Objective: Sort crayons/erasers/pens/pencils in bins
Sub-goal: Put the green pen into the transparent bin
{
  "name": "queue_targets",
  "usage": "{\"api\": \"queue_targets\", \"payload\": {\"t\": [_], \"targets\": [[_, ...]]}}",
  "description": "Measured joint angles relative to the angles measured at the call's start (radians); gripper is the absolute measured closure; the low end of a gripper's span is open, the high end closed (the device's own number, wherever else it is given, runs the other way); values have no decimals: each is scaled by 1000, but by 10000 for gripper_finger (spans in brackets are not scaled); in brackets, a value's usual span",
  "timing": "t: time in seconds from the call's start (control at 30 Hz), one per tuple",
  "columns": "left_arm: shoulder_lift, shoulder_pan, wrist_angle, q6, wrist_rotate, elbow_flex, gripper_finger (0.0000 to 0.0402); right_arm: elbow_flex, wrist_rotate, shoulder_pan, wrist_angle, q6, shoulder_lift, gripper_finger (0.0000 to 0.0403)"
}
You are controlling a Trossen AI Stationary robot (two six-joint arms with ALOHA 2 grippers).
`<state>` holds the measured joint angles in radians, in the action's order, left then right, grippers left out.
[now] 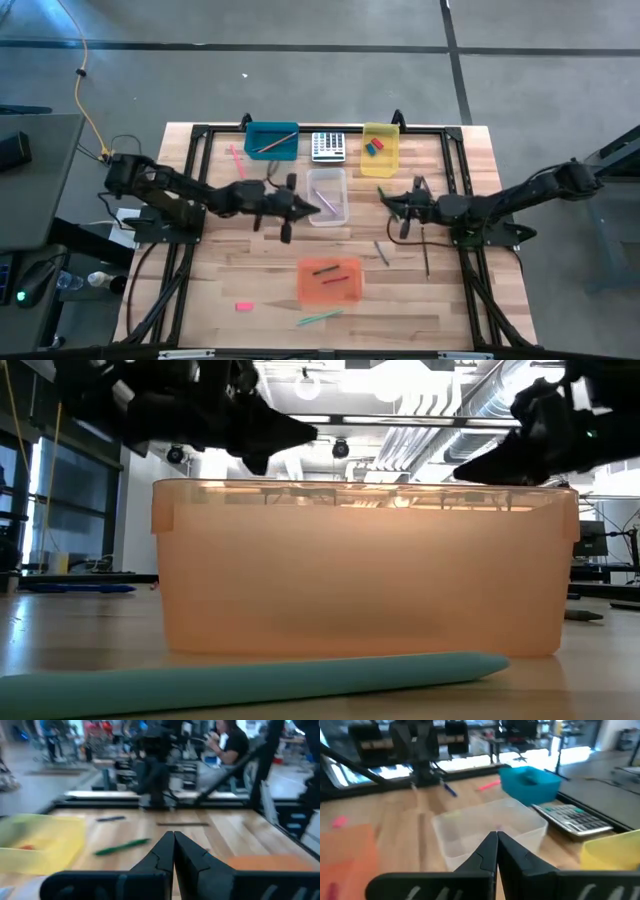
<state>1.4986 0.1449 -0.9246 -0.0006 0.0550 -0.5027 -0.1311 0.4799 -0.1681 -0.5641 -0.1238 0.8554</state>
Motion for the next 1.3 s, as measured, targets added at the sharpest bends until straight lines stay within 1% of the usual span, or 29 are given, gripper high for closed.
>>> {"api": "queue_targets", "payload": {"t": [0.1, 0.2, 0.3, 0.4, 0.53, 0.63, 0.7, 0.87, 0.97, 1.07, 1.17, 1.3], "targets": [[-26, 76, -73, 3, 51, 52, 401, -100, 44, 4, 195, -12, 4, 403], [-59, 156, -75, -4, 103, 77, 401, -218, 49, 24, 438, -62, 5, 403], [-71, 232, -74, 2, 157, 89, 401, -323, 54, 50, 635, -142, 17, 403], [-79, 301, -75, 12, 197, 92, 401, -394, 51, 75, 782, -212, 40, 403], [-79, 373, -68, 12, 203, 92, 401, -439, -16, 125, 933, -338, 83, 402], [-79, 413, -68, 22, 204, 92, 401, -444, -72, 163, 1004, -450, 140, 396], [-78, 437, -62, 36, 204, 92, 401, -444, -97, 185, 1032, -508, 188, 381], [-78, 469, -43, 23, 204, 92, 401, -444, -156, 244, 1046, -590, 305, 317], [-77, 478, -19, 42, 205, 92, 401, -444, -178, 283, 1029, -628, 377, 278], [-77, 481, 3, 64, 205, 92, 401, -444, -221, 317, 1002, -639, 444, 252], [-77, 483, 7, 64, 205, 92, 401, -444, -251, 338, 955, -638, 500, 239], [-77, 484, 8, 64, 205, 92, 401, -444, -253, 360, 938, -637, 562, 243]]}}
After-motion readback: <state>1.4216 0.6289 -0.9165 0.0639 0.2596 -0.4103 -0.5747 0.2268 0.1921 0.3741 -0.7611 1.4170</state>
